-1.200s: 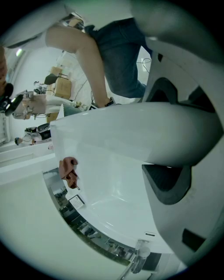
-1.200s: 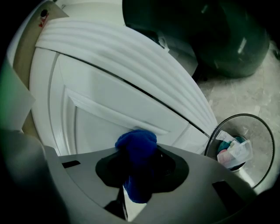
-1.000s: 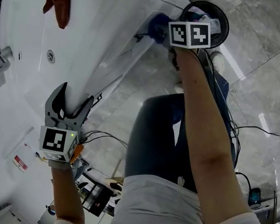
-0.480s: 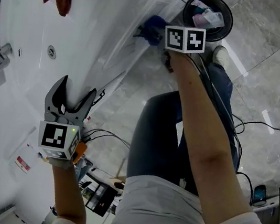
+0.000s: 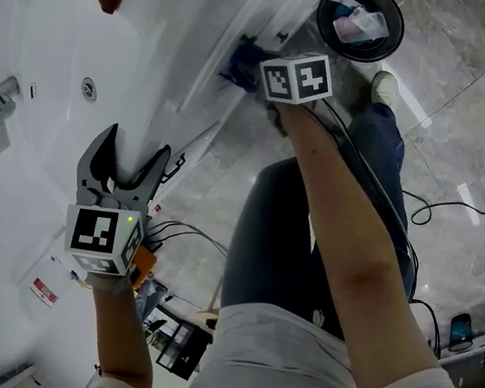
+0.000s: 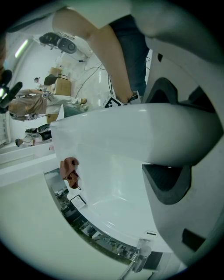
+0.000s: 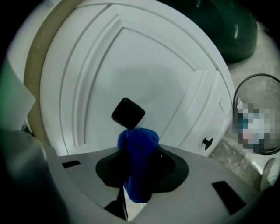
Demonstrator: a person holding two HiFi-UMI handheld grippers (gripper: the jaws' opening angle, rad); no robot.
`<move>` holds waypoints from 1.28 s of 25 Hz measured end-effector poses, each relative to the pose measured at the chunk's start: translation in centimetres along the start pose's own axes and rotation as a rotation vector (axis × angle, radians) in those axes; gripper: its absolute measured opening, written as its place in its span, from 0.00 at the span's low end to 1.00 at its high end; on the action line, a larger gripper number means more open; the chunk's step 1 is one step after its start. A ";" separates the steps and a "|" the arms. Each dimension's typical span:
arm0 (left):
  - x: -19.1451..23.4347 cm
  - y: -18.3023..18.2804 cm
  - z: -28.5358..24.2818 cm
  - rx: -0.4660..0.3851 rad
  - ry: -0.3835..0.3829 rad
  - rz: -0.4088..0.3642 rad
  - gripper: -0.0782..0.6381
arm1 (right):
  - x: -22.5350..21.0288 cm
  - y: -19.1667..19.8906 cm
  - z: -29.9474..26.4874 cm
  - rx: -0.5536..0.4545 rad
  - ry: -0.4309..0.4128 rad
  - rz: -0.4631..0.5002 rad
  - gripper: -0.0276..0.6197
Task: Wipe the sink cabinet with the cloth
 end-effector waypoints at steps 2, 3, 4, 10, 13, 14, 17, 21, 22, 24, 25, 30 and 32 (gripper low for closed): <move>0.0 0.1 0.0 0.000 0.001 0.000 0.58 | 0.9 0.4 -0.1 0.017 -0.004 0.025 0.20; 0.0 0.1 0.0 0.000 0.001 0.001 0.58 | 1.5 0.6 -0.2 0.020 -0.009 0.030 0.20; 0.0 0.1 0.0 0.000 0.000 0.001 0.58 | 2.0 0.8 -0.2 0.021 -0.013 0.031 0.20; 0.0 0.1 0.0 -0.004 -0.001 0.001 0.58 | 5.3 0.8 0.8 -0.022 -0.031 0.016 0.20; -0.1 0.0 0.0 -0.004 0.000 0.000 0.58 | 6.8 0.1 1.8 -0.049 -0.043 0.020 0.20; -0.1 0.1 0.0 -0.003 0.000 0.000 0.58 | 7.3 -0.1 2.0 -0.057 -0.042 0.020 0.20; -0.1 0.1 0.0 -0.004 0.000 -0.001 0.58 | 8.1 -0.3 2.7 -0.074 -0.021 0.018 0.20; -0.2 0.1 0.1 -0.011 0.008 0.002 0.58 | 7.2 -1.4 3.5 -0.110 0.027 -0.034 0.20; -0.2 0.1 0.1 -0.012 0.008 0.002 0.58 | 6.7 -2.0 3.8 -0.123 0.045 -0.049 0.20; -0.1 0.1 0.1 -0.011 0.009 0.002 0.58 | 6.1 -3.1 4.2 -0.131 0.079 -0.049 0.20; -0.1 0.2 0.1 -0.010 0.008 0.002 0.58 | 6.0 -3.4 4.3 -0.126 0.092 -0.039 0.20; -0.2 0.2 0.0 -0.011 0.007 0.000 0.58 | 5.8 -3.8 4.5 -0.082 0.109 -0.036 0.20; -0.1 0.2 0.0 -0.009 0.004 0.001 0.58 | 5.6 -4.3 4.8 -0.084 0.112 -0.060 0.19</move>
Point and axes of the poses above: the fingertips, and each gripper's own axes: z backward along the fingers, x to its left, y out of its underside, the point moved 5 cm from there along z, backward along the fingers, and after that the axes turned 2 degrees about x, right-handed, at the moved point
